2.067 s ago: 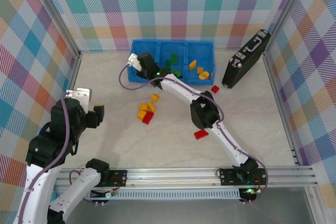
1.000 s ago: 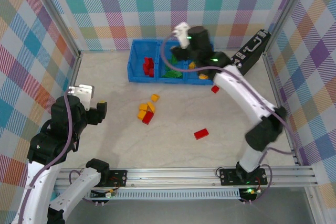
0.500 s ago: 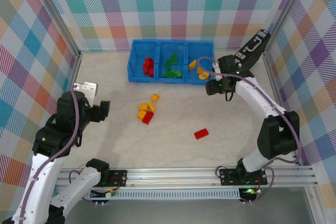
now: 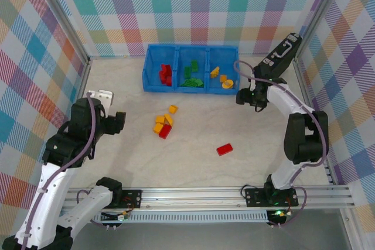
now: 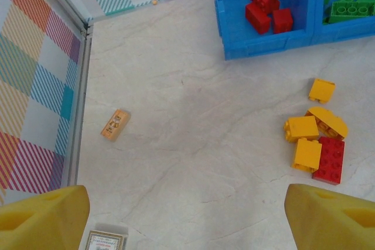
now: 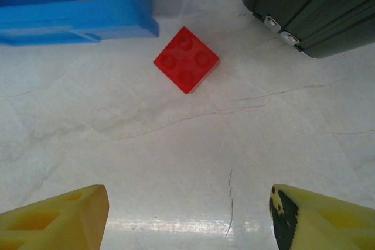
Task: Sort the legos into containers by color
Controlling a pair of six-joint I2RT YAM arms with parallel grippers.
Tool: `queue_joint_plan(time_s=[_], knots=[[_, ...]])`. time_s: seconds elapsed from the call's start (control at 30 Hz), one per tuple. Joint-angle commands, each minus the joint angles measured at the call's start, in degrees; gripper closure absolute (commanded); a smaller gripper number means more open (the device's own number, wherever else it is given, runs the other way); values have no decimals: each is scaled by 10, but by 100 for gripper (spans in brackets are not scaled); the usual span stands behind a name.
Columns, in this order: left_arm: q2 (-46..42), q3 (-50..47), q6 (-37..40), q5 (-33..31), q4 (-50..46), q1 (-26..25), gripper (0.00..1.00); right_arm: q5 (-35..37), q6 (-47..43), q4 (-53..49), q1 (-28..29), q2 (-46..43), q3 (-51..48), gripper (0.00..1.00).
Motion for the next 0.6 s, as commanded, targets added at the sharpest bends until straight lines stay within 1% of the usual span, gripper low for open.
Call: queue_joint_plan(time_s=[0.0, 0.23, 0.4, 0.57], knots=[[2, -7, -7, 1, 11, 4, 14, -21, 16, 12, -7, 26, 17, 25], [22, -11, -9, 3, 19, 4, 14, -21, 7, 33, -7, 67, 41, 21], [34, -13, -11, 7, 25, 4, 13, -16, -17, 46, -7, 92, 58, 17], [43, -15, -14, 11, 30, 4, 13, -15, -37, 68, -5, 108, 59, 17]])
